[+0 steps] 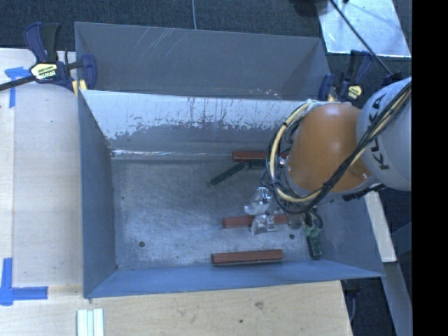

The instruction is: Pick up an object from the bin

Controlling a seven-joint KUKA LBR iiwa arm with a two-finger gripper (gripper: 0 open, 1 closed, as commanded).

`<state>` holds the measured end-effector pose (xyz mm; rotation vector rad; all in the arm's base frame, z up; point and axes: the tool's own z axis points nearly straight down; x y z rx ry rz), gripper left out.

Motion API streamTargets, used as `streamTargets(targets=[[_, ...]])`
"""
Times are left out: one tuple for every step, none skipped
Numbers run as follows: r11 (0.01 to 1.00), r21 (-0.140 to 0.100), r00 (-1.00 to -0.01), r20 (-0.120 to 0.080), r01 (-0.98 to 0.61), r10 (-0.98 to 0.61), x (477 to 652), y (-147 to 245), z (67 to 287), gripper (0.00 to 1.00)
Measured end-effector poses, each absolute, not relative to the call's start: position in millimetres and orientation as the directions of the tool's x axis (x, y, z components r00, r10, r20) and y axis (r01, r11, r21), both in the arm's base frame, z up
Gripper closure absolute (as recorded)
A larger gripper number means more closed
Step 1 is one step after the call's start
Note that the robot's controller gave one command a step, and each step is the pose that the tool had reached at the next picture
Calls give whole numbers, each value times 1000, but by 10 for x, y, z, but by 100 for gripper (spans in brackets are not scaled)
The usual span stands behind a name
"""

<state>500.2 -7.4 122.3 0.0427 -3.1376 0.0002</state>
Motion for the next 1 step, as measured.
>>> streamTargets(targets=[[1000,0,-1000,-1,-27,-27,5010,-75,1442,100]])
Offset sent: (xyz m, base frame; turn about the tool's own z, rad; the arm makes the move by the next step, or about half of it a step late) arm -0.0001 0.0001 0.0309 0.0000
